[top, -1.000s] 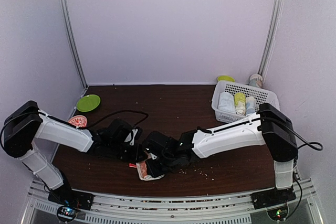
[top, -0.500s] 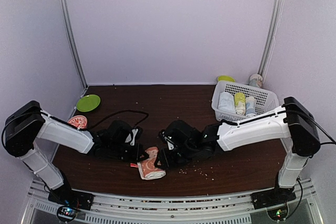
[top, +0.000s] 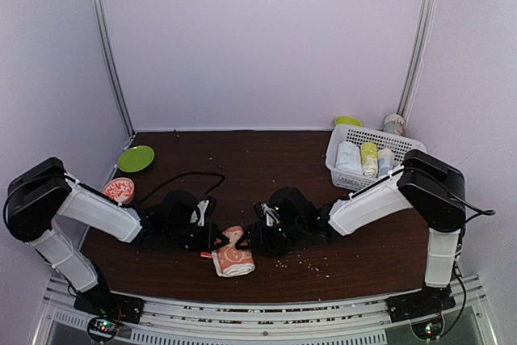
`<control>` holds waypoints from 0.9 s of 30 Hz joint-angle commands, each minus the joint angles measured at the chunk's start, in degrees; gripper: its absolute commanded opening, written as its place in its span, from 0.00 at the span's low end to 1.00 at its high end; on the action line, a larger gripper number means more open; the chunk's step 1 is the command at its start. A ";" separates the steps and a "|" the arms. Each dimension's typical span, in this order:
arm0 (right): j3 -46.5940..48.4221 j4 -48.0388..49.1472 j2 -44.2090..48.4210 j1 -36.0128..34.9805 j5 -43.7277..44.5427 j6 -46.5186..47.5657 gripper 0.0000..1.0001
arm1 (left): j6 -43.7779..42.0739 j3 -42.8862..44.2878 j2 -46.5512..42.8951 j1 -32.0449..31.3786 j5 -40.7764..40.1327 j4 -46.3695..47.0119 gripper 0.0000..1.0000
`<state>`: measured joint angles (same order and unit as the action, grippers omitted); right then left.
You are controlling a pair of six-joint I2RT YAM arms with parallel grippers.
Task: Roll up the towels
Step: Pick up the towel from the center of the board.
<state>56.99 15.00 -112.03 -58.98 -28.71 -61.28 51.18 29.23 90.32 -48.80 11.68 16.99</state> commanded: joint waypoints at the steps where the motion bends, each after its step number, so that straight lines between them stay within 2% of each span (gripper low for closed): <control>1: -1.97 7.05 -3.84 -0.19 -3.26 -5.35 0.56 | 1.88 -4.53 3.83 -0.23 -1.91 -8.93 0.00; 7: -2.28 11.38 -7.16 -0.82 -4.78 -9.06 0.54 | 3.09 -5.06 5.07 -1.07 -1.78 -7.26 0.00; 11: -2.28 15.35 -9.40 -0.87 -5.71 -11.63 0.47 | 3.72 -5.22 5.71 -1.77 -1.84 -6.62 0.00; 12: -2.27 16.19 -9.84 -0.87 -5.79 -12.12 0.43 | 3.92 -5.30 5.89 -2.01 -1.77 -6.42 0.00; 19: -2.06 18.05 -9.44 -0.78 -4.91 -12.38 0.01 | 4.17 -5.18 4.45 -2.88 -2.39 -7.66 0.00; 22: -1.84 10.80 -5.07 -0.49 -2.50 -7.81 0.00 | 2.46 -3.68 0.79 -2.89 -3.77 -12.87 0.00; 23: -1.64 5.25 -3.27 -0.46 -1.38 -5.57 0.00 | 1.81 -3.06 -0.90 -2.88 -4.42 -15.11 0.01; 27: 1.12 -18.40 4.50 -0.22 5.16 6.84 0.00 | -0.56 -0.39 -8.13 -2.88 -6.54 -22.39 0.26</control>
<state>56.16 22.33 -115.42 -59.44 -31.42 -66.96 53.28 28.60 86.56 -51.57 9.04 14.50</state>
